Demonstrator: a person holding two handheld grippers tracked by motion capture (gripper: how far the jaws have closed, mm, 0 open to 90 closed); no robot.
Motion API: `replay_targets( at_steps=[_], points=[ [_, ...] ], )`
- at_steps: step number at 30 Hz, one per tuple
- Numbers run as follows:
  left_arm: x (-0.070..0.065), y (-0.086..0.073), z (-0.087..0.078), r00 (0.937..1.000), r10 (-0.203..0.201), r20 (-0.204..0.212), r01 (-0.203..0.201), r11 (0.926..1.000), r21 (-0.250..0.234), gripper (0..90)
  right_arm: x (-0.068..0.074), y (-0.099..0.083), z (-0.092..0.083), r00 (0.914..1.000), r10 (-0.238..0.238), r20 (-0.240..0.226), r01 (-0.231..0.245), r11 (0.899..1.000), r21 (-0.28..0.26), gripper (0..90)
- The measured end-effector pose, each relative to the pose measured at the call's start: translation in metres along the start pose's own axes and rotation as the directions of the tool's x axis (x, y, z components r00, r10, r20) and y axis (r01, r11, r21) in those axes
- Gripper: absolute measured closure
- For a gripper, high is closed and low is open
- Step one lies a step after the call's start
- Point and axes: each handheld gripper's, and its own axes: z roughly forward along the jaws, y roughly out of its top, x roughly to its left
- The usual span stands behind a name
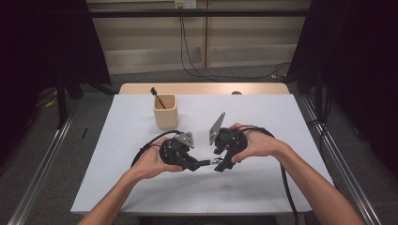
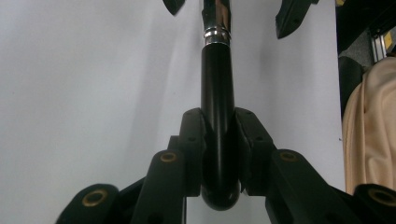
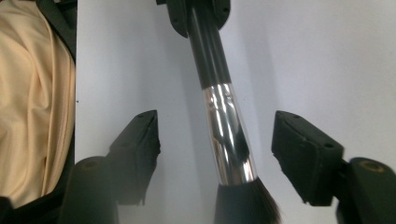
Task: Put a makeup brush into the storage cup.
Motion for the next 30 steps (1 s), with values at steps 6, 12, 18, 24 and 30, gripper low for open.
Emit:
replay_targets(
  at_steps=[6,12,18,24,30],
  points=[
    [0.001,-0.003,-0.006,1.0000,0.003,-0.005,-0.003,0.9998,-0.020,74.6,-0.002,-0.006,-0.006,0.9994,0.027,0.023,-0.025,0.998,-0.058,16.6],
    [0.001,-0.010,-0.010,0.9997,-0.012,-0.021,0.011,0.9992,-0.039,74.7,-0.005,-0.014,-0.019,0.9973,0.047,0.057,-0.039,0.990,-0.136,6.7],
    [0.003,-0.020,-0.016,0.9988,-0.041,-0.027,0.040,0.9967,-0.072,74.6,-0.008,-0.028,-0.022,0.9953,0.082,0.051,-0.073,0.983,-0.170,3.9],
    [0.003,-0.028,-0.024,0.9966,-0.071,-0.042,0.066,0.9920,-0.107,74.7,-0.009,-0.043,-0.025,0.9893,0.126,0.072,-0.108,0.970,-0.218,3.5],
    [0.003,-0.036,-0.033,0.9942,-0.098,-0.045,0.089,0.9829,-0.161,74.7,-0.005,-0.056,-0.026,0.9802,0.182,0.078,-0.157,0.956,-0.248,3.6]
  ],
)
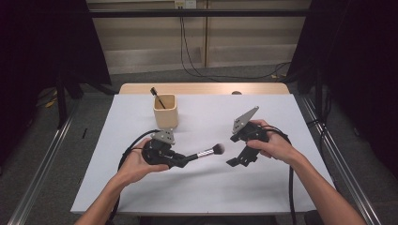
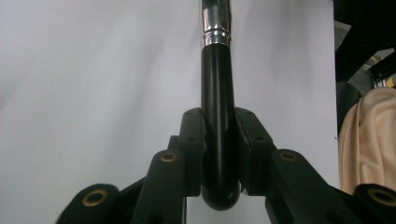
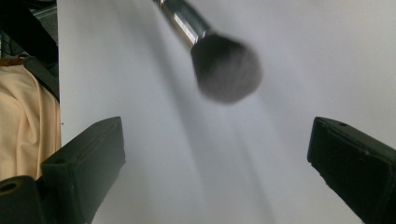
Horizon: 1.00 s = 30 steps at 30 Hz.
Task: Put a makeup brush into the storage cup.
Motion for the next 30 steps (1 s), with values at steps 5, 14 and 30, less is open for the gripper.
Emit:
replay_targets(
  at_steps=[5,14,30],
  points=[
    [0.000,-0.006,-0.006,0.9998,-0.020,0.000,0.020,0.9975,-0.068,74.6,0.008,-0.012,0.004,0.9997,0.018,-0.016,-0.018,1.000,-0.015,3.7],
    [-0.001,-0.018,-0.011,0.9991,-0.038,-0.017,0.036,0.9927,-0.115,74.6,0.013,-0.028,0.004,0.9989,0.034,-0.031,-0.036,0.998,-0.057,3.8],
    [0.001,-0.025,-0.018,0.9971,-0.072,-0.026,0.064,0.9721,-0.226,74.6,0.028,-0.036,0.010,0.9989,0.046,-0.011,-0.047,0.964,-0.261,4.8]
  ],
)
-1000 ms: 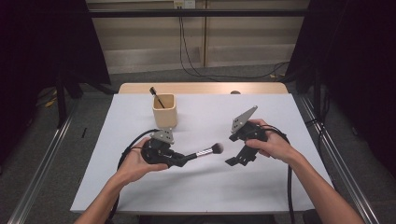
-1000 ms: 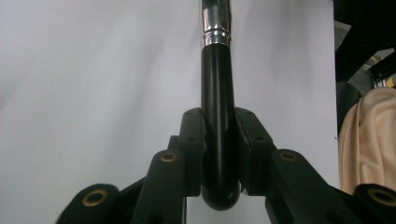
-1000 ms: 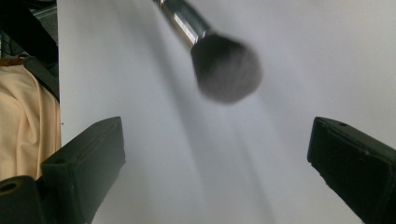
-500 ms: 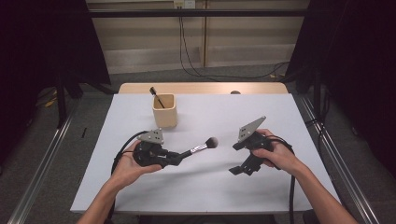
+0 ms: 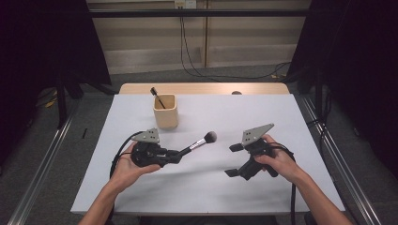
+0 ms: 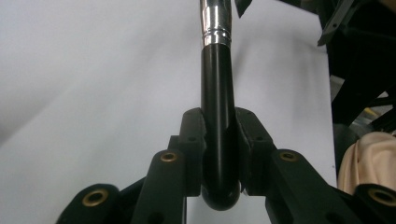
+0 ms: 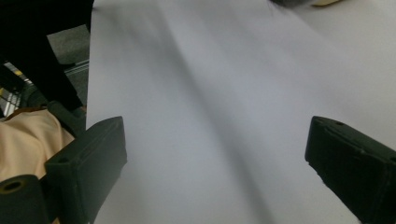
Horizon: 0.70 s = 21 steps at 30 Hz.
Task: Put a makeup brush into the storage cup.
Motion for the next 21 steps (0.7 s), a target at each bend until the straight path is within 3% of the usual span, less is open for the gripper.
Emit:
replay_targets(
  at_steps=[9,11,18,21],
  points=[
    [0.001,-0.001,0.001,1.0000,-0.009,0.002,0.009,0.9997,-0.023,74.7,0.011,-0.001,0.001,0.9996,0.027,0.013,-0.025,0.995,-0.094,2.8],
    [0.000,-0.001,0.001,0.9999,-0.012,0.005,0.012,0.9990,-0.042,74.7,0.014,-0.002,0.003,0.9988,0.033,0.037,-0.027,0.989,-0.146,4.1],
    [-0.004,0.001,0.002,0.9999,-0.011,0.001,0.011,0.9944,-0.105,74.7,0.013,-0.002,0.007,0.9980,0.047,0.041,-0.035,0.966,-0.255,5.2],
    [-0.005,0.001,0.002,0.9997,-0.020,-0.011,0.018,0.9900,-0.140,74.7,0.010,-0.002,0.009,0.9975,0.027,0.065,-0.006,0.954,-0.301,5.0]
  ],
)
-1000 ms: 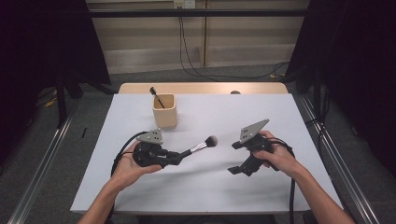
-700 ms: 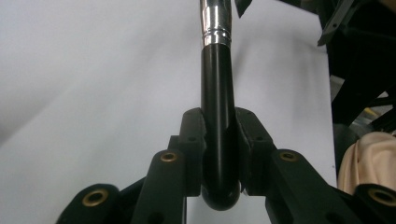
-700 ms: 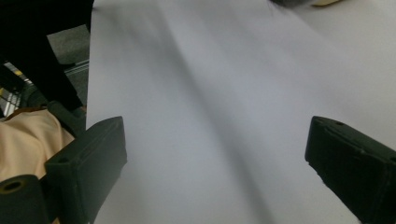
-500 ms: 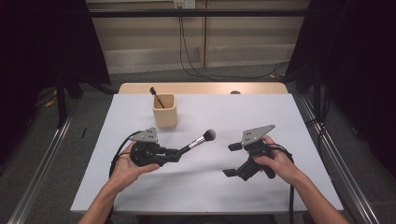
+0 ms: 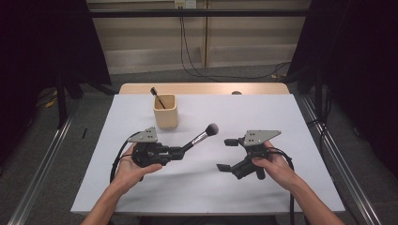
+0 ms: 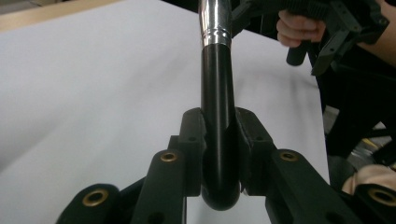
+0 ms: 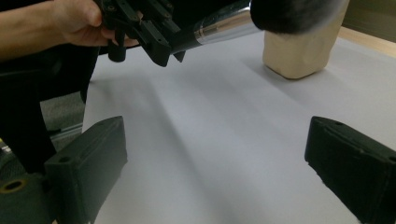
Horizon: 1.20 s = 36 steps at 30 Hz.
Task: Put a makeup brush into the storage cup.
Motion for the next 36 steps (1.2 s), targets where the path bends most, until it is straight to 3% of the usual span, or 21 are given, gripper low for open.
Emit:
replay_targets(
  at_steps=[2,4,7,11,14,17,22,24,29,33,36],
  points=[
    [0.000,0.001,0.000,0.9999,-0.004,-0.011,0.004,0.9997,-0.026,74.6,-0.003,0.000,0.000,1.0000,0.001,-0.010,-0.002,1.000,-0.021,5.1],
    [0.000,0.002,-0.001,0.9998,-0.016,-0.012,0.016,0.9986,-0.050,74.6,-0.004,0.001,0.000,0.9999,-0.013,0.011,0.014,0.999,-0.036,5.7],
    [-0.001,0.003,0.001,0.9998,-0.002,-0.018,0.001,0.9977,-0.067,74.7,-0.002,0.004,0.000,0.9993,-0.024,0.029,0.025,0.999,-0.044,6.2],
    [-0.004,0.004,0.006,0.9999,0.004,-0.013,-0.006,0.9952,-0.098,74.6,-0.004,0.008,-0.001,0.9998,0.015,-0.012,-0.016,0.995,-0.102,5.3],
    [-0.006,0.005,0.011,0.9998,0.020,-0.009,-0.021,0.9938,-0.109,74.6,-0.006,0.011,-0.002,0.9997,0.022,-0.009,-0.023,0.992,-0.126,6.5],
    [-0.008,0.008,0.015,0.9997,0.025,-0.004,-0.025,0.9913,-0.129,74.6,-0.007,0.012,-0.002,0.9991,0.041,-0.008,-0.042,0.989,-0.138,6.5],
    [-0.009,0.015,0.023,0.9988,0.048,-0.008,-0.049,0.9882,-0.145,74.6,-0.010,0.015,-0.002,0.9992,0.041,-0.001,-0.041,0.985,-0.165,6.4],
    [-0.007,0.018,0.026,0.9988,0.045,-0.022,-0.048,0.9868,-0.155,74.6,-0.011,0.020,-0.003,0.9995,0.030,0.014,-0.028,0.988,-0.153,6.5],
    [-0.006,0.027,0.037,0.9983,0.054,-0.022,-0.058,0.9812,-0.184,74.6,-0.017,0.036,-0.007,0.9989,0.048,0.005,-0.045,0.976,-0.212,14.5],
    [-0.009,0.028,0.044,0.9970,0.074,-0.025,-0.077,0.9832,-0.166,74.6,-0.021,0.039,-0.007,0.9985,0.055,0.007,-0.051,0.969,-0.242,20.3],
    [-0.011,0.027,0.047,0.9970,0.075,-0.021,-0.078,0.9823,-0.171,74.6,-0.022,0.038,-0.006,0.9988,0.042,0.023,-0.035,0.973,-0.229,24.7]
  ],
)
